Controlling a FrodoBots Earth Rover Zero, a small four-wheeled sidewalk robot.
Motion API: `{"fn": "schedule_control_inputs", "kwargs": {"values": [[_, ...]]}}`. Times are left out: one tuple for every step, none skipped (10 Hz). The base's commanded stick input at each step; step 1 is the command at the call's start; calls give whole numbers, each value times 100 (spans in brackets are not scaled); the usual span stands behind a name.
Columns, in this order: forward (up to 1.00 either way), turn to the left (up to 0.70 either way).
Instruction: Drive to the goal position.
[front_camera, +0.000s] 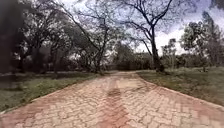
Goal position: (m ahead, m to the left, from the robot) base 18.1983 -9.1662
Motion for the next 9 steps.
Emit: {"fn": "schedule_control_inputs", "kwargs": {"values": [[70, 0], [70, 0], [70, 0], [70, 0], [70, 0], [70, 0], [70, 0], [70, 0], [70, 0]]}}
